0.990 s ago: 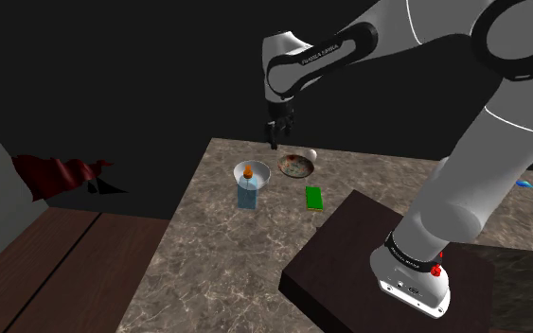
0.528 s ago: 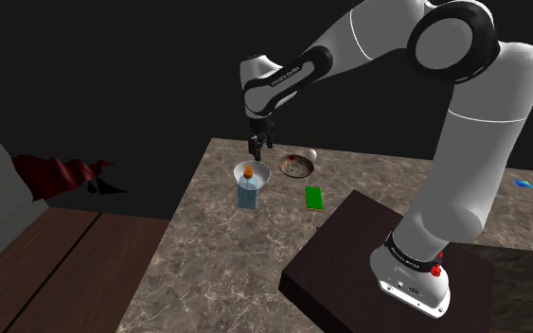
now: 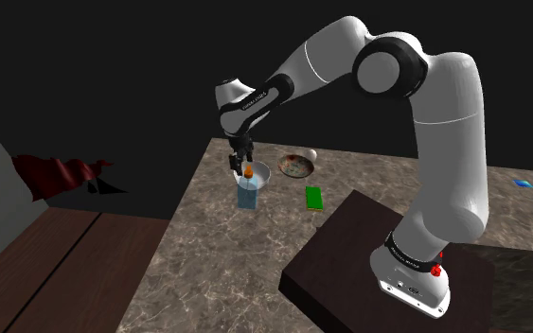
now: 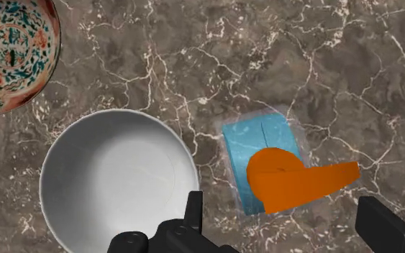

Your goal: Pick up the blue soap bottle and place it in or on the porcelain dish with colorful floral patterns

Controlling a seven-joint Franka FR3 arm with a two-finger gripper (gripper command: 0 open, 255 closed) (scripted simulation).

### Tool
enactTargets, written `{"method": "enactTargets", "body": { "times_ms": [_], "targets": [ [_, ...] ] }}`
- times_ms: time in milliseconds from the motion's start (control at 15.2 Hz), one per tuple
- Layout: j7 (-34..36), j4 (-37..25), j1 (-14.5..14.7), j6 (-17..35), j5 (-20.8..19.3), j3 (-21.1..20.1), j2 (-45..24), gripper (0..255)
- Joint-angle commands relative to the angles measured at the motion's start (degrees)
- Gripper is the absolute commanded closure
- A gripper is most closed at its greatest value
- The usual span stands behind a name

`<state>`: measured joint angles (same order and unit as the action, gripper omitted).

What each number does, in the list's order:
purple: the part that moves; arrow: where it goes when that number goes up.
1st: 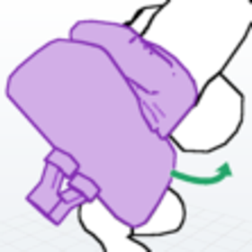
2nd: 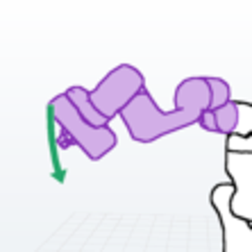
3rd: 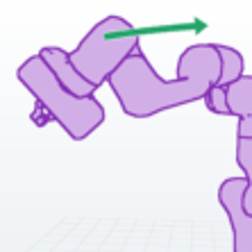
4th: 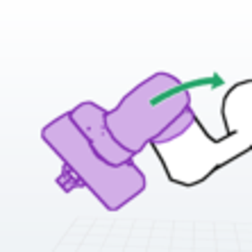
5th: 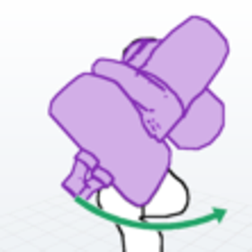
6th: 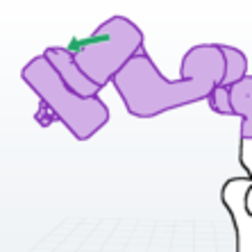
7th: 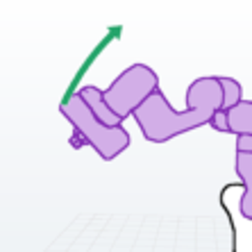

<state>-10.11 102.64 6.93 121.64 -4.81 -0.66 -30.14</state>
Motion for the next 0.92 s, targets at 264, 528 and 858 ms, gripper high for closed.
{"method": "enactTargets", "body": {
  "times_ms": [264,528,858],
  "targets": [
    [-1.17,-5.79,0.84,1.23,-0.57,-0.75,-7.91,0],
    [-1.07,-4.82,0.78,3.67,-0.72,-0.64,-9.38,0],
    [-1.03,-4.5,0.75,4.61,-0.78,-0.59,-10.0,0]
  ]
}}
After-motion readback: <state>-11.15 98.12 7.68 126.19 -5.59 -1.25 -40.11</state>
